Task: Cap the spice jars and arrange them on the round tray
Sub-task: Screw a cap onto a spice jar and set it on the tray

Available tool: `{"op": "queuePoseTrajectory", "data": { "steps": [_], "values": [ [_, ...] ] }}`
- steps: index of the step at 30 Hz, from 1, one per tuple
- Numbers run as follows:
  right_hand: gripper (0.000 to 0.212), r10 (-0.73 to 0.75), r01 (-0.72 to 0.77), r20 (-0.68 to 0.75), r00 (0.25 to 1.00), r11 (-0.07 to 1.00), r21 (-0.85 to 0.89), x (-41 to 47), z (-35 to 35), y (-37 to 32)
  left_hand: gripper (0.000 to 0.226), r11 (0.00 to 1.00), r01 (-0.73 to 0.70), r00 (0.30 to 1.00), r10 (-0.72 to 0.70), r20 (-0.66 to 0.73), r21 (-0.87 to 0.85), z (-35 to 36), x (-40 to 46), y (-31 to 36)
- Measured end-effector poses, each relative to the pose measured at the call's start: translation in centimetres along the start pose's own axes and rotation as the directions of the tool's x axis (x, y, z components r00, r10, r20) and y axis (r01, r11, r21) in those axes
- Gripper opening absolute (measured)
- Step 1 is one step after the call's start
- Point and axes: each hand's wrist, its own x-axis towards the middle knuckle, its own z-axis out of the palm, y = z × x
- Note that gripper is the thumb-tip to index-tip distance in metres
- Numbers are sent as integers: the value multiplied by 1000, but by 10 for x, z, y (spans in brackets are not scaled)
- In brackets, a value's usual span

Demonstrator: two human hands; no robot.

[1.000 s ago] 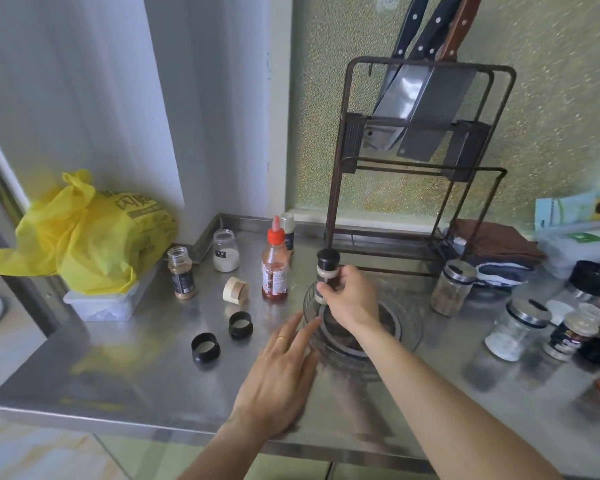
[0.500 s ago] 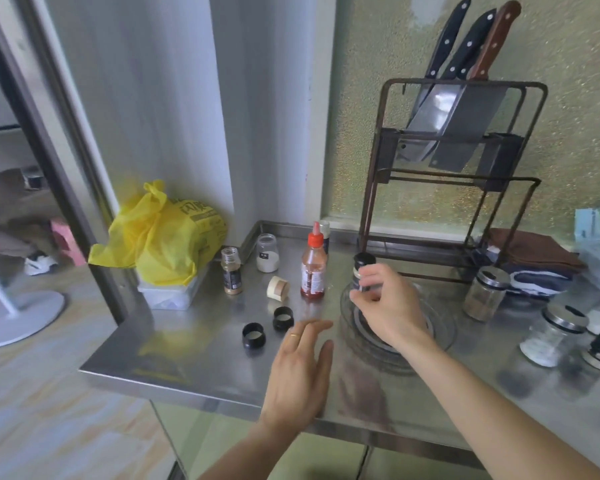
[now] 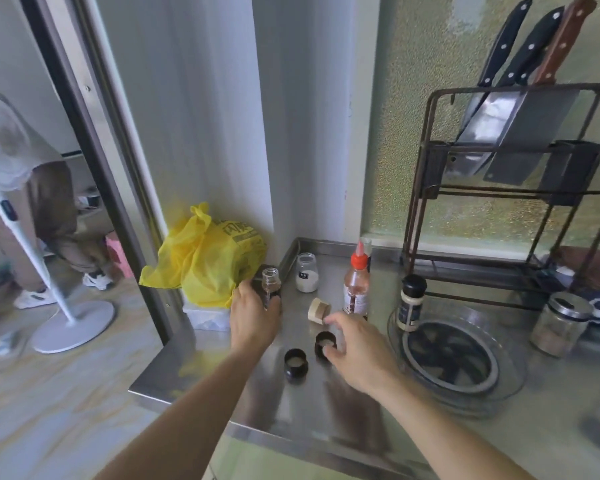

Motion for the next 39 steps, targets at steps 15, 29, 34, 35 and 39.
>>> {"op": "queuePoseTrajectory", "data": {
  "steps": [15, 29, 34, 35, 39],
  "values": [
    [49, 2, 13, -125, 992, 993, 120, 2, 9, 14, 36, 980, -172, 984, 166, -62, -101, 6, 5, 29],
    [26, 196, -32, -263, 945, 853, 521, -64, -94, 30, 36, 901, -222, 943, 296, 154, -372, 44, -154, 49],
    [32, 35, -7, -77, 996, 940, 340, -76, -92, 30, 32, 890, -223, 933, 313, 176, -398, 55, -171, 36],
    [34, 0, 16, -55, 998, 958, 286, -77, -93, 30, 31, 886, -224, 932, 317, 177, -407, 56, -172, 35],
    [40, -80, 83, -23, 996, 988, 130, -74, -98, 25, 35, 874, -230, 922, 337, 190, -428, 57, -170, 32]
  ]
}}
